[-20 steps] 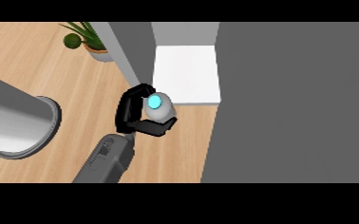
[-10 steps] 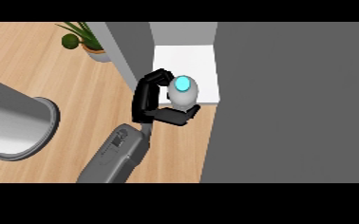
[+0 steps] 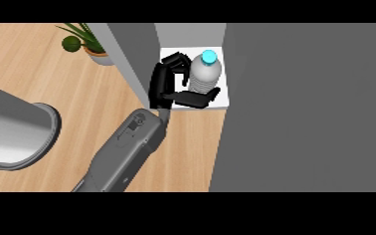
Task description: Pick up the bottled water, place it into the cabinet and close the cabinet
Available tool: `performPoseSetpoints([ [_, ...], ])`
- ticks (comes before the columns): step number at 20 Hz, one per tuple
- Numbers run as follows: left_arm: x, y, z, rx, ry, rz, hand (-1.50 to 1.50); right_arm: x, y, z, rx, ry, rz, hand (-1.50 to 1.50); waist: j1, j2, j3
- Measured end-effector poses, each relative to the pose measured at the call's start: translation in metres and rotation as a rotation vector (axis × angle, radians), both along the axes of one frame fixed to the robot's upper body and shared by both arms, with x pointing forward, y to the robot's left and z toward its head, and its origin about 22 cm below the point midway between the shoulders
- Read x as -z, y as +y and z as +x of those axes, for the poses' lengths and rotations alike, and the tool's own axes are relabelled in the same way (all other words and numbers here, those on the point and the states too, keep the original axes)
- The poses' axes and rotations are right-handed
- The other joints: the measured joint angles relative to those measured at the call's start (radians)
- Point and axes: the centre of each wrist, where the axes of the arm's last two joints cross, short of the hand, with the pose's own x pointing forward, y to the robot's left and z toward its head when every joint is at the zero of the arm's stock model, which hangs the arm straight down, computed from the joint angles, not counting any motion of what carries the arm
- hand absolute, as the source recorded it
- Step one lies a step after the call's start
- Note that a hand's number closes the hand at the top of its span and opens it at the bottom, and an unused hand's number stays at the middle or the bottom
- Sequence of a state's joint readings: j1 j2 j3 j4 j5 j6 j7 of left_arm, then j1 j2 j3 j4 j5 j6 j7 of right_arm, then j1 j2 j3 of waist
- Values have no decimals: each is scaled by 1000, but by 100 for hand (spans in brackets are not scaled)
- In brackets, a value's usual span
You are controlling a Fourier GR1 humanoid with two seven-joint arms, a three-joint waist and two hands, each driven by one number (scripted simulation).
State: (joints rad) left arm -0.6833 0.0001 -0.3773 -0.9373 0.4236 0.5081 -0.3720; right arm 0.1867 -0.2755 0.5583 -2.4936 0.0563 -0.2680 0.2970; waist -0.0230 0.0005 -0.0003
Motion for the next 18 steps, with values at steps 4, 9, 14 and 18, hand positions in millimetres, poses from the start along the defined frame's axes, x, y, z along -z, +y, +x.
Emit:
performPoseSetpoints([
  [4,3,-4,12,-38,36,2,150,2,-3,1,6,-8,-6,-150,-9,3,0],
  [9,8,-2,26,-111,57,26,150,4,-6,0,7,-12,-12,-150,-17,5,0],
  [14,10,4,41,-182,62,85,150,7,-9,-2,3,-20,-19,-150,-30,9,0],
  [18,16,9,47,-226,59,145,150,10,-11,-4,1,-20,-21,-150,-34,10,0],
])
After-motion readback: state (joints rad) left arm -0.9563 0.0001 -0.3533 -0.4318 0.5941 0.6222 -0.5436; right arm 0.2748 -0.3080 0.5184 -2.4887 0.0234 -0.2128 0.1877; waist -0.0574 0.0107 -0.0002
